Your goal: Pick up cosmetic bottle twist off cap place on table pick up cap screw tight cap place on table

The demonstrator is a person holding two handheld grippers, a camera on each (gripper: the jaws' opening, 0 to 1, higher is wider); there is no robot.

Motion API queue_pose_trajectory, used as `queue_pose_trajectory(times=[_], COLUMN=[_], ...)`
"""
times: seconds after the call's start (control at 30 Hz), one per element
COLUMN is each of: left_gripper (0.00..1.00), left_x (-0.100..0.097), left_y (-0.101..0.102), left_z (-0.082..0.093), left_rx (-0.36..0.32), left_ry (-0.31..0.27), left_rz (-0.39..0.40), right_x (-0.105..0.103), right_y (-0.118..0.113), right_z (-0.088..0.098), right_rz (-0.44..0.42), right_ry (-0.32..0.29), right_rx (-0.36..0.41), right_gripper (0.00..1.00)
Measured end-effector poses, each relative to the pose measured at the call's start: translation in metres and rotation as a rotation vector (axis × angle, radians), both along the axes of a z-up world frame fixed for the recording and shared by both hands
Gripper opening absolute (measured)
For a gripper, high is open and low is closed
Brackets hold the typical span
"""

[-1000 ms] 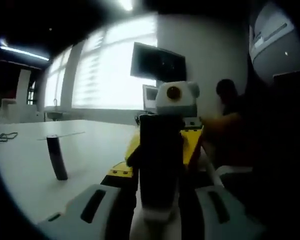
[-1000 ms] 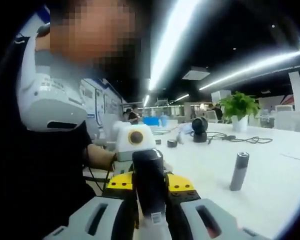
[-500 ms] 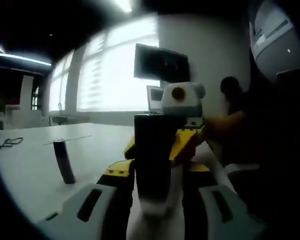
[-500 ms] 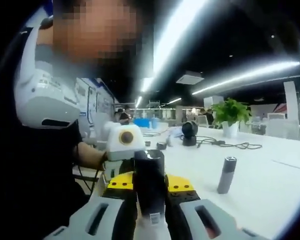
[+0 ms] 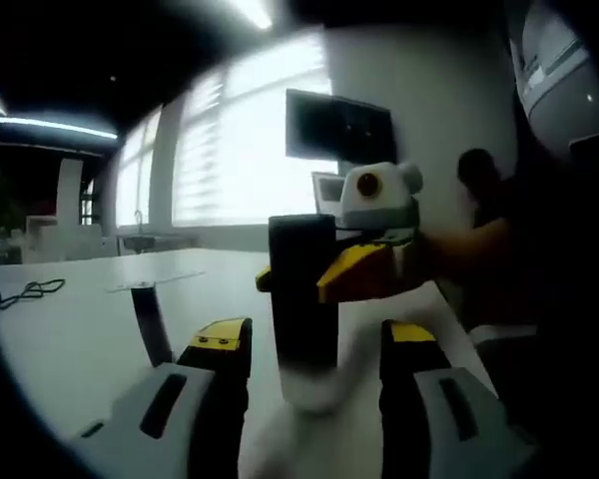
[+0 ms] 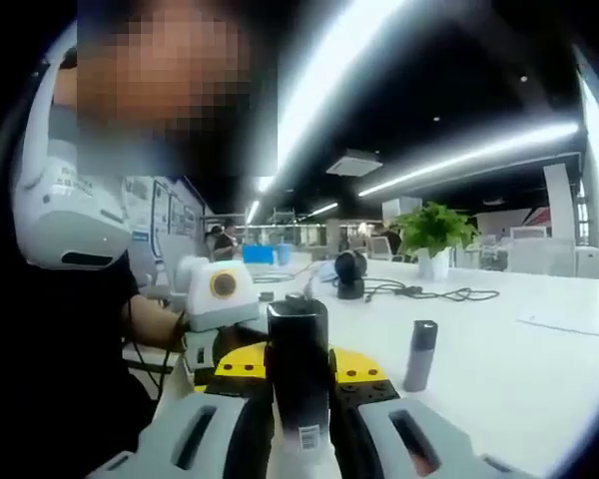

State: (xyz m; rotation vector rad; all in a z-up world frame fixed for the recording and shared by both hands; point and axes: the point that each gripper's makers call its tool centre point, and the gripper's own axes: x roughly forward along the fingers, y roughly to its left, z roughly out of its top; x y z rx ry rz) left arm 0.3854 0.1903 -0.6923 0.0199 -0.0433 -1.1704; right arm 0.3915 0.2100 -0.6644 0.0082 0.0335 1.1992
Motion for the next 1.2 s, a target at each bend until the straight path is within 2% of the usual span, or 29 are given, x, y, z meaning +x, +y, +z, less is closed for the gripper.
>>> queue_pose_trajectory(times=[0.13, 0.4, 0.73, 0.87, 1.1, 1.2], left_gripper=[0.49, 0.51, 0.53, 0.53, 0.52, 0.52], left_x=[0.005, 0.015, 0.021, 0.024, 0.024, 0.022], left_y=[0.005, 0.017, 0.027, 0.029, 0.028, 0.027], left_z=[0.003, 0.008, 0.009, 0.009, 0.007, 0.01], left_rx=[-0.012, -0.037, -0.031, -0.034, -0.029, -0.05], left_ry=[-0.005, -0.006, -0.014, -0.009, -0.009, -0.007], left_rz=[0.039, 0.114, 0.174, 0.188, 0.187, 0.178], right_x=[0.007, 0.03, 0.076, 0.099, 0.118, 0.127], right_y=[-0.003, -0.012, -0.039, -0.06, -0.075, -0.079], right_z=[0.002, 0.004, 0.001, -0.002, -0.006, -0.01], right_rz=[-0.03, -0.118, -0.325, -0.446, -0.53, -0.582], right_ry=[-0.009, -0.006, 0.025, 0.051, 0.033, 0.034], right_rx=[-0.004, -0.005, -0.002, 0.001, -0.008, -0.022], right_gripper=[0.15, 0.15, 0.15, 0.15, 0.15, 0.14])
